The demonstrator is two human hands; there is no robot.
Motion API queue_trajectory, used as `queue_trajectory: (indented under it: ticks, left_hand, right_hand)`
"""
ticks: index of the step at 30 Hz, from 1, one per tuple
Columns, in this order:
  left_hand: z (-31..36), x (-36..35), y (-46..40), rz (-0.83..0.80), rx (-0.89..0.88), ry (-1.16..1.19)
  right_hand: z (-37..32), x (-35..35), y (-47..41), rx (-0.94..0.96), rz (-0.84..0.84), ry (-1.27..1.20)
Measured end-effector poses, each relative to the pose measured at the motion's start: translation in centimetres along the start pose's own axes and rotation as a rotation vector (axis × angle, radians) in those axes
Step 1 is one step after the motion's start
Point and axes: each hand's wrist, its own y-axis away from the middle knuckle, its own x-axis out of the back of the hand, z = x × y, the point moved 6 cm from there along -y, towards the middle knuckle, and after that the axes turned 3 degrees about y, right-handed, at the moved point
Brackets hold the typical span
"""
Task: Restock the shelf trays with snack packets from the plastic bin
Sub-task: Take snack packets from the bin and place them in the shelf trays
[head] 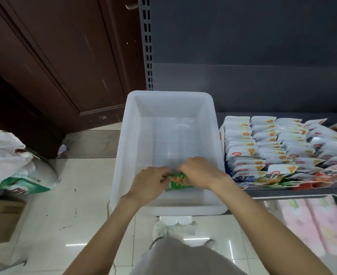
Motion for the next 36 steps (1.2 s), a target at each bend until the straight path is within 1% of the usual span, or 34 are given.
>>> queue_trajectory:
  ticks: [1,3,4,5,6,7,8,9,10,11,13,16,18,20,23,24,25,26,28,29,30,33,36]
  left_hand:
    - [0.4,1.3,0.1,0.159,-0.034,0.057]
    - [1.3,4.7,1.3,0.519,-0.094,0.287]
    - [1.5,6.0,2.0,0.651,-0.093,0.437]
    - [1.8,6.8,2.5,0.701,-0.063,0.592]
    - [2.3,7.0,2.7,0.679,-0.027,0.746]
    - [3.1,6.8,2.6,0.596,-0.002,0.884]
    - [4.0,6.1,2.3,0.463,0.017,0.985]
    - [5.3,5.3,2.1,0.317,0.024,1.037]
    - [6.5,4.5,2.1,0.186,0.018,1.047]
    - [7.7,3.8,2.2,0.088,-0.001,1.024]
    - [10.0,2.4,2.4,-0.016,-0.053,0.922]
    - [13.2,0.5,2.5,-0.027,-0.117,0.779]
    - [15.3,-0.7,2.6,-0.019,-0.199,0.691]
    - [17.8,-2.3,2.9,-0.059,-0.293,0.591]
    - [21.3,-6.1,3.1,-0.129,-0.350,0.530]
    - [22.4,-7.5,3.1,-0.121,-0.361,0.513]
    - [23.3,-8.8,2.9,-0.074,-0.375,0.486]
    - [23.9,-9.8,2.6,0.022,-0.401,0.420]
    - [25.4,-11.0,1.7,0.274,-0.471,0.160]
    - [26.1,-11.6,1.3,0.368,-0.497,0.032]
    - [26.8,-12.1,0.6,0.421,-0.512,-0.064]
    - [29.1,-12.7,-1.6,0.459,-0.520,-0.253]
    - [30.3,-13.1,-3.5,0.376,-0.498,-0.370]
  right_hand:
    - [0.5,0.5,1.0,-0.035,0.088,-0.117]
    - [2.4,1.3,3.3,-0.155,0.318,-0.484]
    - [3.3,1.5,4.6,-0.218,0.420,-0.727]
    - [4.0,1.6,5.9,-0.258,0.508,-0.998]
    - [4.5,1.5,7.0,-0.276,0.569,-1.264]
    - [4.7,1.3,7.9,-0.274,0.599,-1.496]
    - [4.7,1.0,8.6,-0.269,0.607,-1.663]
    - [4.7,0.8,9.3,-0.260,0.610,-1.760]
    - [4.7,0.7,10.0,-0.246,0.616,-1.804]
    - [4.9,0.6,10.7,-0.233,0.632,-1.816]
    - [5.4,0.3,12.1,-0.226,0.684,-1.806]
    - [6.7,-0.2,14.8,-0.241,0.790,-1.749]
    - [8.0,-0.7,17.4,-0.270,0.909,-1.699]
    - [10.0,-1.7,20.6,-0.328,1.025,-1.659]
    - [13.0,-3.9,25.6,-0.417,1.053,-1.527]
    - [13.9,-4.8,27.2,-0.439,1.054,-1.494]
    - [15.0,-5.8,28.9,-0.466,1.071,-1.470]
    - [16.1,-6.6,30.5,-0.495,1.104,-1.466]
    - [18.6,-8.4,33.4,-0.537,1.186,-1.483]
    - [19.9,-9.1,34.4,-0.549,1.206,-1.465]
    - [21.1,-9.5,35.0,-0.539,1.202,-1.432]
    - [24.0,-10.1,34.4,-0.437,1.120,-1.387]
    - [25.2,-9.5,31.9,-0.350,1.049,-1.329]
